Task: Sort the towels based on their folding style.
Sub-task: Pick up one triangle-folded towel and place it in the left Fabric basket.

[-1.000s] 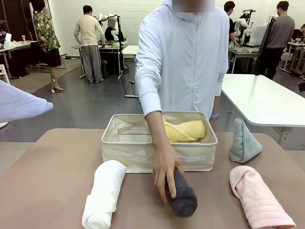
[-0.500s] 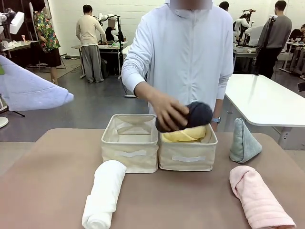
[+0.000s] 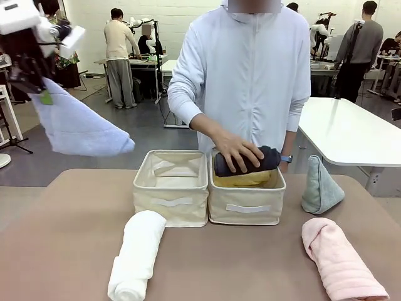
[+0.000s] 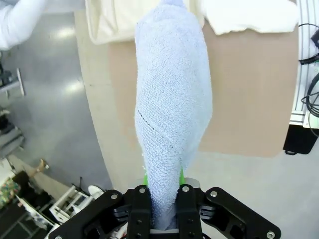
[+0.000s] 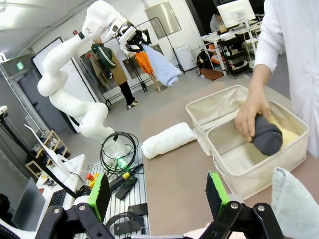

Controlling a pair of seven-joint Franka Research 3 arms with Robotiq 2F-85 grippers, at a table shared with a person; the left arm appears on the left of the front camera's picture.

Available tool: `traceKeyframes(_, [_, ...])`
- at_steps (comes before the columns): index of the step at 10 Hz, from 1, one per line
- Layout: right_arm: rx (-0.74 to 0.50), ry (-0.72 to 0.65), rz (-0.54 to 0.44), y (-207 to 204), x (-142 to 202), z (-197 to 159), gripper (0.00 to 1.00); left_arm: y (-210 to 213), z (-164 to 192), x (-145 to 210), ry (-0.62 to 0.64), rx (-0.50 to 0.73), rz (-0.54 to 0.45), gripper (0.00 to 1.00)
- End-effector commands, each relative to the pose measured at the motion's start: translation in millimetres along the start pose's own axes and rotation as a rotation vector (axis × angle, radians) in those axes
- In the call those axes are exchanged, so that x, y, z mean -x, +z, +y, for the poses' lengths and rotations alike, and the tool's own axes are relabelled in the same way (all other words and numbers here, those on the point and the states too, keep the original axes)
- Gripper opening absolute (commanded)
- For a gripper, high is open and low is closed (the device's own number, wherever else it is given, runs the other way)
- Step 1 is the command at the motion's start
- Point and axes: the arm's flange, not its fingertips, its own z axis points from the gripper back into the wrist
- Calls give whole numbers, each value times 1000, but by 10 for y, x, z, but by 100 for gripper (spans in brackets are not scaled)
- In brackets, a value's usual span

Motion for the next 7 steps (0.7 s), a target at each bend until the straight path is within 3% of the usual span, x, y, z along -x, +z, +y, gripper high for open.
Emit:
traceKeyframes(1, [-9, 19, -33, 3, -30, -9, 100, 19, 146, -434, -72, -21, 40, 16])
traceKeyframes(4, [-9, 19, -33, 3, -30, -9, 100, -113, 289, -1407, -169, 42, 105, 16])
traceKeyframes(7, [-9, 19, -33, 3, -30, -9, 100, -354, 444, -1978, -150, 128, 110, 16])
